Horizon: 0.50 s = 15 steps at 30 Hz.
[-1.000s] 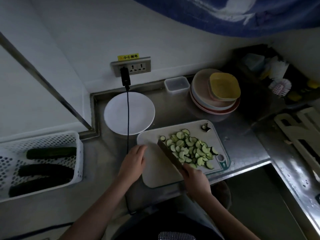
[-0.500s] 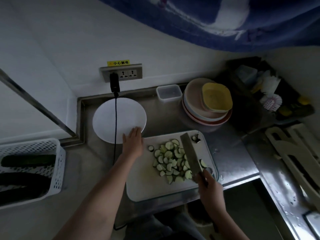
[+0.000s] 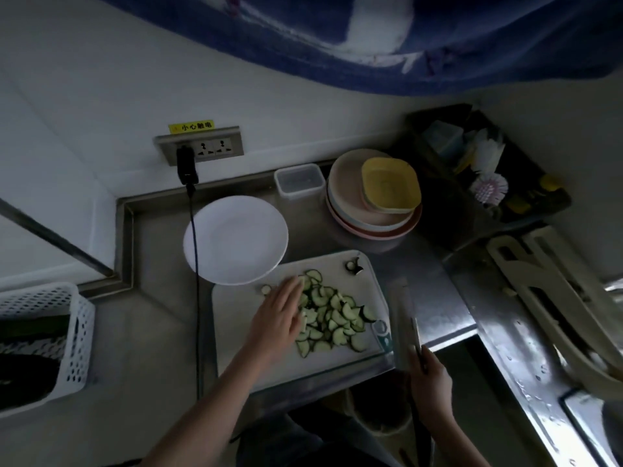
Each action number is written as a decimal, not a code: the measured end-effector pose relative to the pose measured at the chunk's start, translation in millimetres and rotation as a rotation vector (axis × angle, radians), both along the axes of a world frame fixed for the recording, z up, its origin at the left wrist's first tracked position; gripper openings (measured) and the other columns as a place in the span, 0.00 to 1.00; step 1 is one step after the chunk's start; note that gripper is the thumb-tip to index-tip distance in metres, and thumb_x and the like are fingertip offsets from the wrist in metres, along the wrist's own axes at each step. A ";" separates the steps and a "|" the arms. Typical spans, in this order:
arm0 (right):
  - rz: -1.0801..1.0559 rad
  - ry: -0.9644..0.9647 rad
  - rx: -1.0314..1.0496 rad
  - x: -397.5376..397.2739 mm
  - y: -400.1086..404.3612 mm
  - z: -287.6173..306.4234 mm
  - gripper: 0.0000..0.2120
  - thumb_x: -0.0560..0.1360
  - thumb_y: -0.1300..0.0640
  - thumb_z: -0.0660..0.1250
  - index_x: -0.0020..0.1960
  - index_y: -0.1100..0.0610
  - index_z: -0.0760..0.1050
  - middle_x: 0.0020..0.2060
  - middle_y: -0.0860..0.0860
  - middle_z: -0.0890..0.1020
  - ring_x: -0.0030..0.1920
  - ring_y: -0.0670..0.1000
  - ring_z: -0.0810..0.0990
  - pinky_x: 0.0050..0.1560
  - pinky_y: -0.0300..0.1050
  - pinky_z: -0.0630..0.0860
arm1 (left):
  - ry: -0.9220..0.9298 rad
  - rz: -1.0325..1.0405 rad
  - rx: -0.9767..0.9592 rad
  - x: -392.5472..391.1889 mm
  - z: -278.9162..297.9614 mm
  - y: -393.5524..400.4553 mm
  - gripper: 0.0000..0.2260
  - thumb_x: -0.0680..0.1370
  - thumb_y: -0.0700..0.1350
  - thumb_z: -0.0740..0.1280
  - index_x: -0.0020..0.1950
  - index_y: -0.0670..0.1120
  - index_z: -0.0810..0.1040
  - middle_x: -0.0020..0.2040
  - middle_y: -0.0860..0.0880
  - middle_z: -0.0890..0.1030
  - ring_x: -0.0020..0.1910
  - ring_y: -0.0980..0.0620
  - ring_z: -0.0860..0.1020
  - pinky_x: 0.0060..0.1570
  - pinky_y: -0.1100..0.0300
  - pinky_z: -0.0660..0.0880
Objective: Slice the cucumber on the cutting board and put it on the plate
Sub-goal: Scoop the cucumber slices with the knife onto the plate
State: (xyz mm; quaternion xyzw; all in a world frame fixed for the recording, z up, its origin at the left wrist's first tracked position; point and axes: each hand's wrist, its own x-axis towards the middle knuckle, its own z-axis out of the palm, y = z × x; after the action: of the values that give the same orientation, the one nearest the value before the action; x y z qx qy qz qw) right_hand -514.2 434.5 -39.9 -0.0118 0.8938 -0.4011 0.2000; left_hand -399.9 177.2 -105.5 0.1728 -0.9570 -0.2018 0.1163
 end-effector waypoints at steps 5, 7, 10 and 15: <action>-0.084 -0.113 -0.018 5.4 -4.8 -26.4 0.12 0.79 0.50 0.60 0.38 0.50 0.74 0.34 0.54 0.81 0.35 0.56 0.79 0.37 0.55 0.77 | -0.100 0.101 0.092 8.0 -13.1 29.9 0.31 0.79 0.61 0.51 0.75 0.42 0.59 0.74 0.41 0.61 0.74 0.43 0.58 0.70 0.47 0.54; -0.086 -0.137 -0.038 7.1 -6.9 -35.0 0.12 0.79 0.48 0.60 0.40 0.50 0.75 0.34 0.54 0.81 0.34 0.57 0.80 0.35 0.55 0.77 | -0.167 0.146 0.096 5.8 -11.9 24.8 0.33 0.78 0.65 0.47 0.76 0.45 0.57 0.74 0.38 0.60 0.73 0.41 0.57 0.69 0.47 0.51; -0.078 -0.160 -0.086 12.4 -13.5 -36.4 0.11 0.80 0.50 0.60 0.43 0.52 0.77 0.34 0.54 0.81 0.34 0.53 0.80 0.33 0.49 0.75 | -0.205 0.142 0.067 0.2 -17.7 13.4 0.36 0.77 0.69 0.45 0.76 0.46 0.54 0.73 0.34 0.60 0.72 0.40 0.54 0.68 0.47 0.49; -0.104 -0.144 -0.107 22.2 -21.2 -42.2 0.13 0.80 0.52 0.60 0.41 0.56 0.76 0.34 0.53 0.80 0.37 0.52 0.79 0.38 0.49 0.75 | -0.244 0.102 0.087 -16.9 -18.5 18.6 0.40 0.73 0.73 0.43 0.78 0.50 0.52 0.75 0.37 0.55 0.74 0.37 0.49 0.71 0.42 0.51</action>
State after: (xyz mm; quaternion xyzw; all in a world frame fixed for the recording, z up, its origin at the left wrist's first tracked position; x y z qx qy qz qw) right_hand -492.1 413.3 -82.1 0.0531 0.8539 -0.4578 0.2418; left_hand -416.8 195.8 -124.1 0.2493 -0.9444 -0.2145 0.0016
